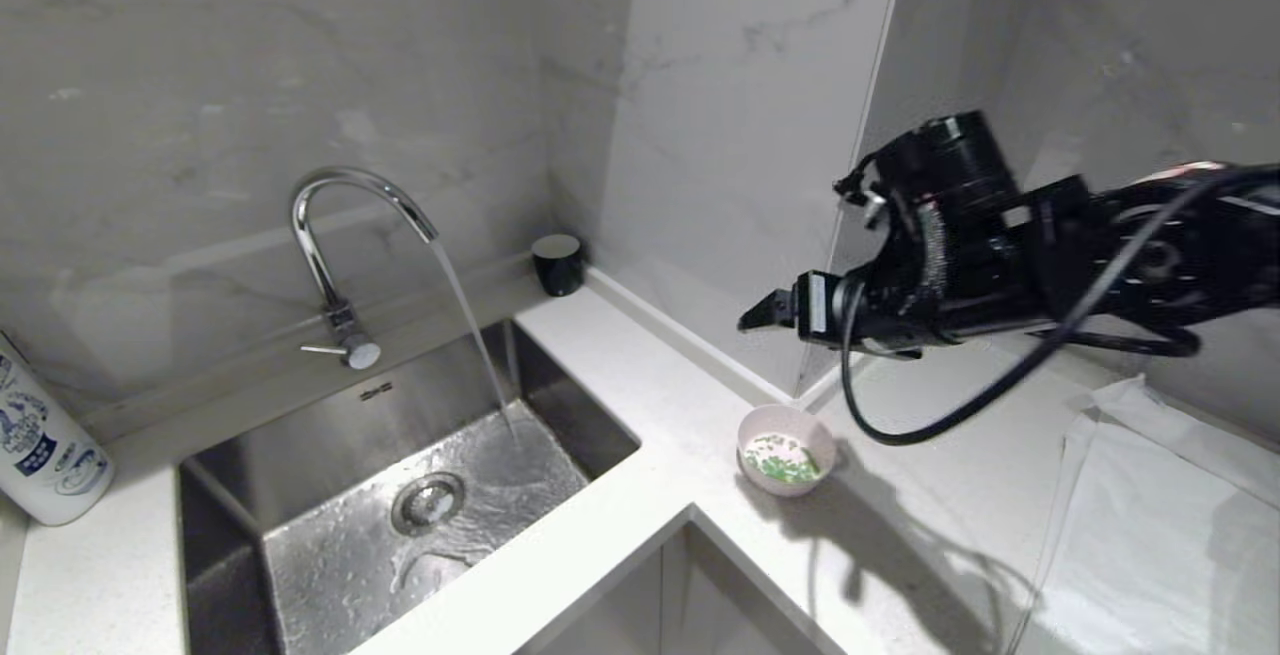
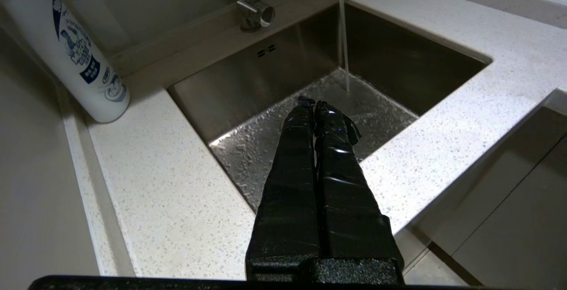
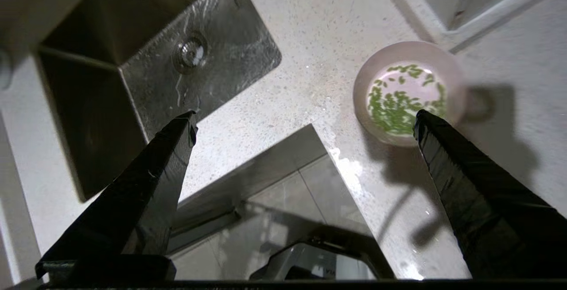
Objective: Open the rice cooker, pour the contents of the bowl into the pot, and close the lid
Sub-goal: Pick up the bowl on the table
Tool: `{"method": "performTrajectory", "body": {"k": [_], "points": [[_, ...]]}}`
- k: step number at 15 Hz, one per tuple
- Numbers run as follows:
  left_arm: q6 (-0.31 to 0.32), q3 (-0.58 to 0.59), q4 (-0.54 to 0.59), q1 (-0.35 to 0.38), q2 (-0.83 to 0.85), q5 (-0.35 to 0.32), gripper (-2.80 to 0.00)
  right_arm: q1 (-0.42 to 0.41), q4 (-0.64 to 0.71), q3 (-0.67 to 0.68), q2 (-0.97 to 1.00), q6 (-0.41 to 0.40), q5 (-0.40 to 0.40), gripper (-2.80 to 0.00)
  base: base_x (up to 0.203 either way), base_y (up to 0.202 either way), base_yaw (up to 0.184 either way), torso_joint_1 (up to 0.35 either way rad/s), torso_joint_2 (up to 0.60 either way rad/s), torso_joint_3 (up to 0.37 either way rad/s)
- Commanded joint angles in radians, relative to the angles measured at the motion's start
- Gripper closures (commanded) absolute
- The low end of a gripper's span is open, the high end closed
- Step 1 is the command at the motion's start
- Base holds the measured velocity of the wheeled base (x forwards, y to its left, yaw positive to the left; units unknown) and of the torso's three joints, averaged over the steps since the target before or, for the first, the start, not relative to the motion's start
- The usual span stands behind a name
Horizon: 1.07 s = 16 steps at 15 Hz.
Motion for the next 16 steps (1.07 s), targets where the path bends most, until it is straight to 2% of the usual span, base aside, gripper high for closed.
{"method": "performTrajectory", "body": {"k": [1, 3, 5, 8, 10, 12, 13, 14, 16], "points": [[0.0, -0.032, -0.01, 0.0, 0.068, -0.014, 0.0, 0.005, 0.015, 0.094, -0.296, -0.014, -0.033, -2.8, 0.0, 0.0, 0.0, 0.0, 0.0, 0.0], [-0.004, -0.049, -0.084, 0.0, 0.171, -0.05, 0.0, 0.009, 0.05, 0.179, -0.487, -0.051, -0.084, -2.8, 0.0, 0.0, 0.0, 0.0, 0.0, 0.0], [-0.012, -0.056, -0.212, 0.001, 0.33, -0.091, 0.0, 0.009, 0.117, 0.234, -0.658, -0.096, -0.159, -2.8, 0.0, 0.0, 0.0, 0.0, 0.0, 0.0], [-0.018, -0.081, -0.464, -0.005, 0.658, -0.153, 0.0, 0.006, 0.2, 0.297, -0.869, -0.174, -0.318, -2.8, 0.0, 0.0, 0.0, 0.0, 0.0, 0.0], [-0.028, -0.135, -0.631, -0.042, 0.895, -0.174, 0.0, -0.008, 0.279, 0.316, -0.982, -0.202, -0.393, -2.8, 0.0, 0.0, 0.0, 0.0, 0.0, 0.0], [-0.061, -0.229, -0.741, -0.121, 1.089, -0.18, 0.0, -0.093, 0.335, 0.331, -1.03, -0.223, -0.429, -2.8, 0.0, 0.0, 0.0, 0.0, 0.0, 0.0], [-0.082, -0.287, -0.778, -0.191, 1.171, -0.167, 0.0, -0.152, 0.348, 0.342, -1.048, -0.253, -0.432, -2.8, 0.0, 0.0, 0.0, 0.0, 0.0, 0.0], [-0.096, -0.34, -0.805, -0.273, 1.237, -0.137, 0.0, -0.193, 0.353, 0.349, -1.076, -0.286, -0.431, -2.8, 0.0, 0.0, 0.0, 0.0, 0.0, 0.0], [-0.116, -0.444, -0.835, -0.392, 1.368, -0.043, 0.0, -0.211, 0.365, 0.362, -1.136, -0.311, -0.427, -2.8, 0.0, 0.0, 0.0, 0.0, 0.0, 0.0]]}}
